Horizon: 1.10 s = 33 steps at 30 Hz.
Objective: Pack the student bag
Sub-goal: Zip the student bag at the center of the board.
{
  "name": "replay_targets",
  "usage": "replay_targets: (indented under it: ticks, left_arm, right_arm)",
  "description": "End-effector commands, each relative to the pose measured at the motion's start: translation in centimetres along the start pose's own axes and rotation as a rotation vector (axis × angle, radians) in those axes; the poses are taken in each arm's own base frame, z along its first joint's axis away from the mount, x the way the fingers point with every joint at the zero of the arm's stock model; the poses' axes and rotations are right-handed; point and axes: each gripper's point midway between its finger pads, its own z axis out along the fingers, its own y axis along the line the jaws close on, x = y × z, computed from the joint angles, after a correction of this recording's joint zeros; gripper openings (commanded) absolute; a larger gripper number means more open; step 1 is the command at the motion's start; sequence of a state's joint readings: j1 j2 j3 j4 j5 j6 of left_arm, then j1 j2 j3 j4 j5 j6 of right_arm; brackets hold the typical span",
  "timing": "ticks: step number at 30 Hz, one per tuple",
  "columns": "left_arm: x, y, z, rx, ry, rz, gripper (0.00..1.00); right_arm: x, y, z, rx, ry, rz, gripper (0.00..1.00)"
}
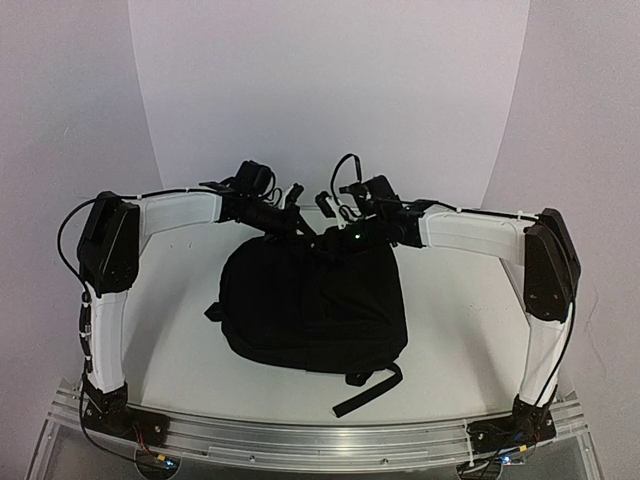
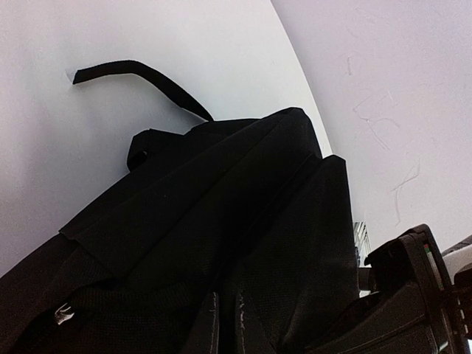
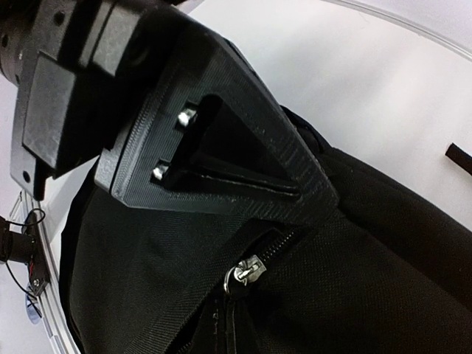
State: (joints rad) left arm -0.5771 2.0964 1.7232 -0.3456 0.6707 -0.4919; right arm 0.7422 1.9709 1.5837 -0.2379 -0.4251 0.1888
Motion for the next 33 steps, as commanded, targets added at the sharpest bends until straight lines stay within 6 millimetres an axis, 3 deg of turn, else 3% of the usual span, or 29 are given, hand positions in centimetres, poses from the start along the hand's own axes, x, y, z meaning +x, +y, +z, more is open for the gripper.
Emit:
replay_targets:
  ticks: [1,8,19,26,33]
  left_arm:
    - [-1.4,-0.3,-0.5,-0.024,-0.073,0.03,0.0]
    - [-2.8,0.8,-1.3,-0.051,-0.139,0.022,0.0]
    - [-4.1,1.4,-1.7,-0.059,-0.182,0.023,0.0]
    - [-4.9,2.2,-1.8,-0.077,-0.21,0.02,0.0]
    - [-5.6,2.7,-1.9,-0.089,-0.232,0.02,0.0]
  right_arm:
    - [-1.8,3.1,-2.6,0.008,-0.042,-0.012,0.0]
    - [0.2,4.9,-4.0,0.045,-0.017,0.002,0.0]
    - [5.7,5.3,-5.0,0.078,0.074,0.087,0.0]
    - [8.1,8.0,-6.1,0.034,0.106,0.119,0.0]
    - [11.1,9.0,-7.0,0.029,0.147,0.171,0.0]
